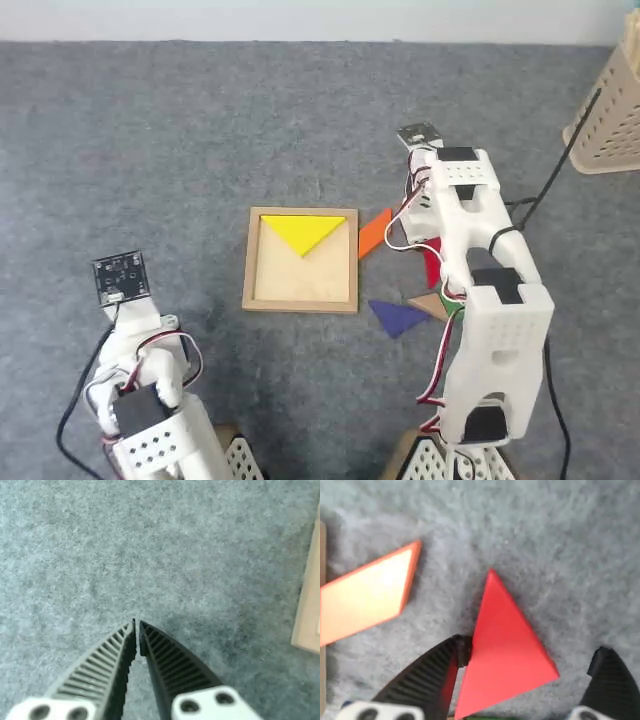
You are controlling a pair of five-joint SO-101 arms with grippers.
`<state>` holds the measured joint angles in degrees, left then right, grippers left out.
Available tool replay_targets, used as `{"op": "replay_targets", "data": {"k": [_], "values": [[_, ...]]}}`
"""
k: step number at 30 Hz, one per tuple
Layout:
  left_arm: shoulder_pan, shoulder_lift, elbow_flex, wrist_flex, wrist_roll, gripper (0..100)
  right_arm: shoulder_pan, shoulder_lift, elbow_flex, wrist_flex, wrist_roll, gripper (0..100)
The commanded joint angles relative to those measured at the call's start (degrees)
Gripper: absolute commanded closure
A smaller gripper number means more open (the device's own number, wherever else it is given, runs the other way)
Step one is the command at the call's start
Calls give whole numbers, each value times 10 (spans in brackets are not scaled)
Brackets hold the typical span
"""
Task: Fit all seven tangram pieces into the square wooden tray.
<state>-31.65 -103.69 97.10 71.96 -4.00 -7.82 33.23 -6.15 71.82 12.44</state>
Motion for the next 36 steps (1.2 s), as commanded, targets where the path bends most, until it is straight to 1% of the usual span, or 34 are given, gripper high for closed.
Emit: {"op": "replay_targets", "data": {"k": [1,5,9,13,15,19,21,24,27,30,33,36], "values": [[1,-2,-5,2,5,987,7,7,-41,30,-63,619],[1,-2,-5,2,5,987,12,14,-72,64,-91,619],[1,-2,-5,2,5,987,8,17,-71,64,-91,619],[1,-2,-5,2,5,987,7,51,-83,59,-91,622],[1,-2,-5,2,5,987,7,62,-98,68,-91,657],[1,-2,-5,2,5,987,8,69,-110,73,-96,765],[1,-2,-5,2,5,987,8,67,-110,73,-96,790],[1,-2,-5,2,5,987,8,65,-111,73,-97,801],[1,-2,-5,2,5,987,7,61,-112,73,-100,801],[1,-2,-5,2,5,987,12,33,-109,73,-132,794],[1,-2,-5,2,5,987,26,-2,-98,73,-142,734],[1,-2,-5,2,5,987,25,-23,-84,73,-139,659]]}}
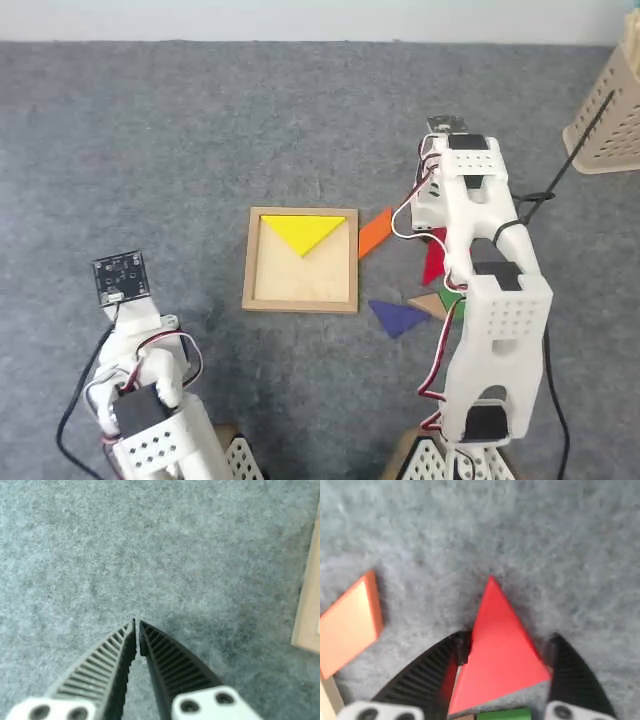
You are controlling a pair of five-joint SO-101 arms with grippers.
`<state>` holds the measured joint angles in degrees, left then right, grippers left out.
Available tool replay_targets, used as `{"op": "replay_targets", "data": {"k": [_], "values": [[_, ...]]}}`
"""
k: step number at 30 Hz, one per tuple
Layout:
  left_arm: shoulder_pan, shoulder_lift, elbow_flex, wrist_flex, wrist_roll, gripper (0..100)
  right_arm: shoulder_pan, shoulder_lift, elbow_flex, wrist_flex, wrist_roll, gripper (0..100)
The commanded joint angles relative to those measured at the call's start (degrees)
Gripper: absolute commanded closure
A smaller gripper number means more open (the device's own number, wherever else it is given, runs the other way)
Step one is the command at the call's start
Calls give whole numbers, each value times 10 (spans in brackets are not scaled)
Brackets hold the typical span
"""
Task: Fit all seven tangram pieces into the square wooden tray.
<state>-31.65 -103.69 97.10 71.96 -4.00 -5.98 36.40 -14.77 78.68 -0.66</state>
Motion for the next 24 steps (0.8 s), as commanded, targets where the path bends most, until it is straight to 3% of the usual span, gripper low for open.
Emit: {"op": "replay_targets", "data": {"k": [1,10,24], "values": [[1,-2,-5,2,5,987,5,-58,7,5,-8,643],[1,-2,-5,2,5,987,8,-51,31,26,-58,640],[1,-2,-5,2,5,987,5,-5,31,-24,-55,644]]}}
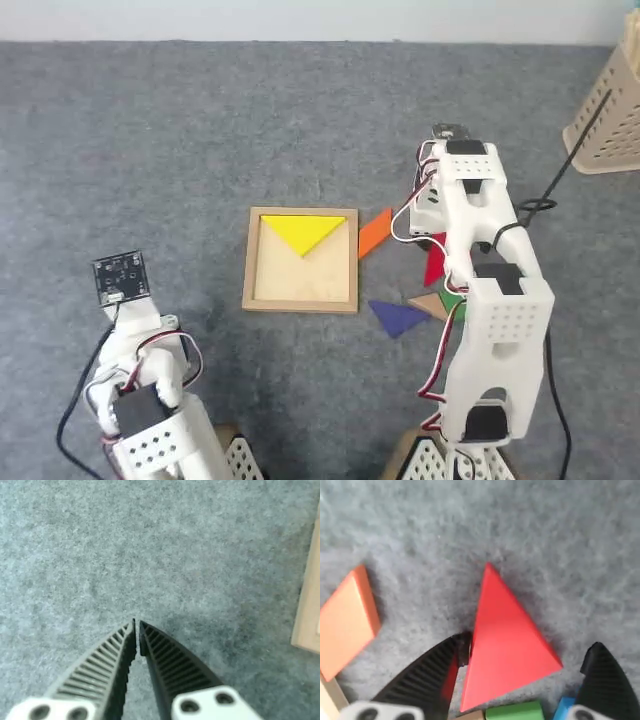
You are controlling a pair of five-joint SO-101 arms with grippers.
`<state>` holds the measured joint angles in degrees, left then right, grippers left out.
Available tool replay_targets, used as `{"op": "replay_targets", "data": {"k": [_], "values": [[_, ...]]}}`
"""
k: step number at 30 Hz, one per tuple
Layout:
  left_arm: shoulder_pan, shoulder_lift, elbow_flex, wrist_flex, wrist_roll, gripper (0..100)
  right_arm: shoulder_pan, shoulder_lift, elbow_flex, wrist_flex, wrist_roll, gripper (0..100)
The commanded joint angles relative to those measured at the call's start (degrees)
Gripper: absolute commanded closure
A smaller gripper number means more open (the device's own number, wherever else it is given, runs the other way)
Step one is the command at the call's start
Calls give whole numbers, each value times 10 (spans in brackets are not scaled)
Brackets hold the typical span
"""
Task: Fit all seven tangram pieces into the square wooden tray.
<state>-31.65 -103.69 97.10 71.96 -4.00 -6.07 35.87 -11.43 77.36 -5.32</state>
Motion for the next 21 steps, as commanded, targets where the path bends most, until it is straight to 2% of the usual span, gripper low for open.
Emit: {"op": "replay_targets", "data": {"k": [1,6,12,21], "values": [[1,-2,-5,2,5,987,6,5,-3,-11,-10,658],[1,-2,-5,2,5,987,12,11,-14,20,-12,742],[1,-2,-5,2,5,987,27,16,-54,94,-39,657],[1,-2,-5,2,5,987,29,16,-55,120,-48,653]]}}
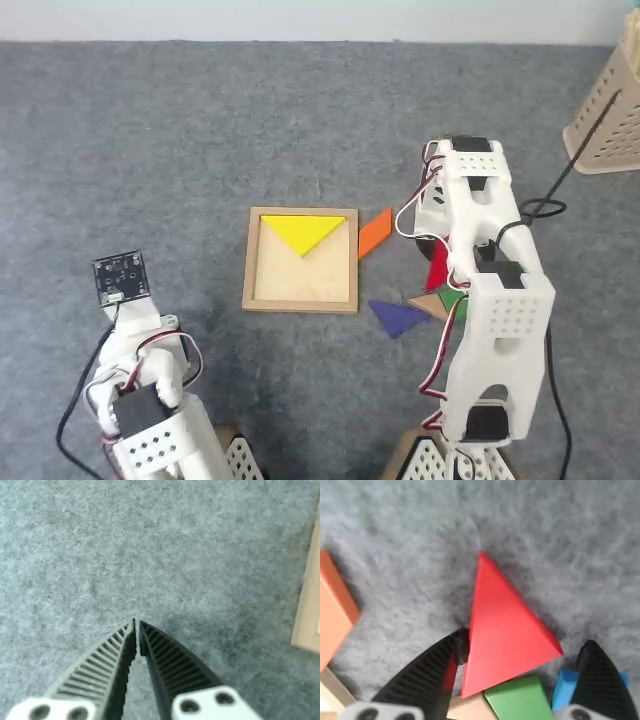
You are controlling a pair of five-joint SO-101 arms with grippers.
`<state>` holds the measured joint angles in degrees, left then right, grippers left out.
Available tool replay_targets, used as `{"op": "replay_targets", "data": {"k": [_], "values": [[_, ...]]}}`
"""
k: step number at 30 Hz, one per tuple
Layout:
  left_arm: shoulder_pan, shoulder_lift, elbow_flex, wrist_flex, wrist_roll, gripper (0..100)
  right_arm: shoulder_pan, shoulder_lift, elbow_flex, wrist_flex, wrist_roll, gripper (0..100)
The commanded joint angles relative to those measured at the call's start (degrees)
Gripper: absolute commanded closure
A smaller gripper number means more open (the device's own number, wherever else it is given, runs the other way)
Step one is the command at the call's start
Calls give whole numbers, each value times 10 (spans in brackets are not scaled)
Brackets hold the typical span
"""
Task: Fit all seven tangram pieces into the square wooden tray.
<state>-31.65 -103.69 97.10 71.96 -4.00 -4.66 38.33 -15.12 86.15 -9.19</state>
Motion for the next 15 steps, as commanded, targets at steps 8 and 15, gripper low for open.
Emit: {"op": "replay_targets", "data": {"k": [8,15], "values": [[1,-2,-5,2,5,987,10,24,-18,52,-76,654],[1,-2,-5,2,5,987,12,41,-44,44,-90,737]]}}
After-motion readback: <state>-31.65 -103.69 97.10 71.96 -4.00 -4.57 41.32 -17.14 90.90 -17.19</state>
